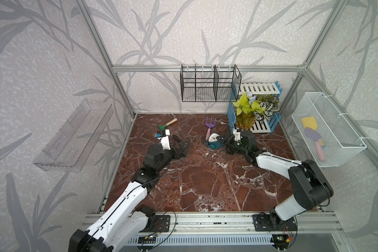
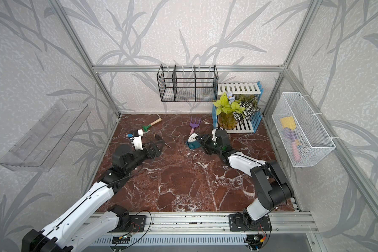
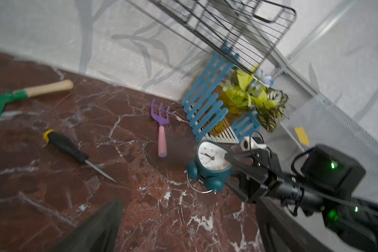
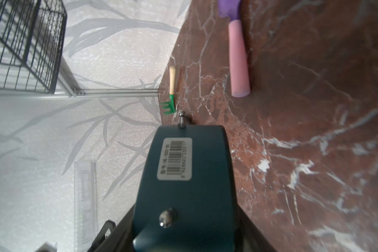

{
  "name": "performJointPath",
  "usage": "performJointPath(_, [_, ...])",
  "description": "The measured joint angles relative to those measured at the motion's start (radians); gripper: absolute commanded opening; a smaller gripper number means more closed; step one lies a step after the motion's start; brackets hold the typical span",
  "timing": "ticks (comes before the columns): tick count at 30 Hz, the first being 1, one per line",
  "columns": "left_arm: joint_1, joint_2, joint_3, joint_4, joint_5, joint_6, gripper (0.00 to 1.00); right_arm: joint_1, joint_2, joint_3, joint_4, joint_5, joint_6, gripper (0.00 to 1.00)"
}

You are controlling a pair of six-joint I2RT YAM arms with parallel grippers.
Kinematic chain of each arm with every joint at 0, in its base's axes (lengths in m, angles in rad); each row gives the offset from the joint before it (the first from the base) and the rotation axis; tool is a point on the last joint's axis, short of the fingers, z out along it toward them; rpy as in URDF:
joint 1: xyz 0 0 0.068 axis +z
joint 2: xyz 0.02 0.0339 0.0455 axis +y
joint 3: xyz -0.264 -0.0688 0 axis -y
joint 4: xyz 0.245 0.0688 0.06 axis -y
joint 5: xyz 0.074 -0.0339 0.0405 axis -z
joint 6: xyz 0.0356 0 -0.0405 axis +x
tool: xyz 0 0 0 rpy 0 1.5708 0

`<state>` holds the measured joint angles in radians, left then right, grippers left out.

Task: Remove the battery from the alarm
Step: Pick up the alarm from the center of the board.

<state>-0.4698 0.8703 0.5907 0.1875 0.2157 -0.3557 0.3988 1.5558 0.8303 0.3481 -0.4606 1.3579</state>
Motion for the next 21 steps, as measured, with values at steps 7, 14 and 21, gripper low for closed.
performJointPath(7, [-0.205,0.101,-0.074,0.125,-0.004,0.692,1.00,-0.003,-0.084,0.063,-0.317,-0.043,0.174,0.39])
performJointPath(14, [-0.237,0.402,0.035,0.148,0.010,1.012,1.00,-0.002,-0.106,0.070,-0.430,-0.093,0.326,0.39])
performJointPath(21, [-0.248,0.597,0.154,0.205,0.024,1.115,0.98,-0.002,-0.106,0.070,-0.436,-0.149,0.416,0.40])
